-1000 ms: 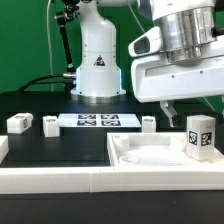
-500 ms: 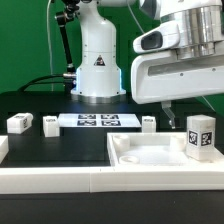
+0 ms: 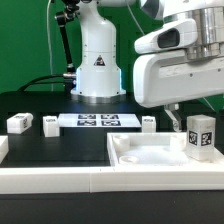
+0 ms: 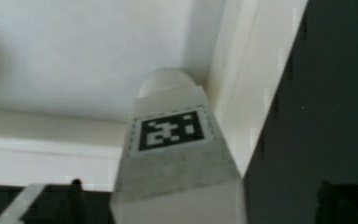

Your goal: Assemble square table

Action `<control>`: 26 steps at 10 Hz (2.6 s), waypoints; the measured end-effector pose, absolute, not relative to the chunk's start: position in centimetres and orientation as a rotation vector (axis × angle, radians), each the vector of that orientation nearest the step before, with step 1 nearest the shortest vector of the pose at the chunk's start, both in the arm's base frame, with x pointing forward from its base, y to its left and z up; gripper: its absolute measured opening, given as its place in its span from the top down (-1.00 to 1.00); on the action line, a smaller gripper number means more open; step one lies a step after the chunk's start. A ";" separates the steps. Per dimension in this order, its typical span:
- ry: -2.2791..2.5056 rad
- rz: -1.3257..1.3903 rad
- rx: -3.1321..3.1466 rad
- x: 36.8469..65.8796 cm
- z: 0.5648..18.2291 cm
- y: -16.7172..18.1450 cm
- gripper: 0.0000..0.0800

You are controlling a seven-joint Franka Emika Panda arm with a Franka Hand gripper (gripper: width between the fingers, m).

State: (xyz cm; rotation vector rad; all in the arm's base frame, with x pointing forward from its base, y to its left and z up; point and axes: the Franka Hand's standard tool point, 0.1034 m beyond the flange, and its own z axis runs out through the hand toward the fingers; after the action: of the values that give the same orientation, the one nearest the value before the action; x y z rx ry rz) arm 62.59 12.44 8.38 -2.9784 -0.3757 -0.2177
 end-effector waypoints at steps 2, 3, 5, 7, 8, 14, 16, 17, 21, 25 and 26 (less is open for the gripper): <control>-0.476 -0.227 -2.970 62.6 8.3 12.3 -0.35; -0.469 -0.226 -2.971 62.6 8.3 12.3 -0.02; -0.452 -0.232 -2.975 62.7 8.4 12.0 0.26; -0.389 -0.228 -2.980 62.7 8.4 11.9 0.26; -0.225 -0.223 -2.985 62.8 8.4 11.8 0.26; 0.682 -0.158 -2.859 62.8 8.3 11.4 0.26; 0.894 -0.132 -2.792 62.7 8.3 11.4 0.26; 1.035 -0.110 -2.739 62.6 8.2 11.5 0.26; 1.434 -0.047 -2.533 62.5 8.2 11.6 0.26; 1.571 -0.021 -2.436 62.6 8.2 11.5 0.24; 1.519 -0.028 -2.469 62.5 8.2 11.5 0.24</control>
Offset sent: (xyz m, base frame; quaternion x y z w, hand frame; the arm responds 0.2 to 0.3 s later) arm 0.0000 0.0000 0.0000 0.0000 0.0000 0.0000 1.0000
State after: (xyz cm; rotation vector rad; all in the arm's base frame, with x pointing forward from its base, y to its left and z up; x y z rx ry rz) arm 62.54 11.51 8.18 -2.4693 1.5194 -0.0277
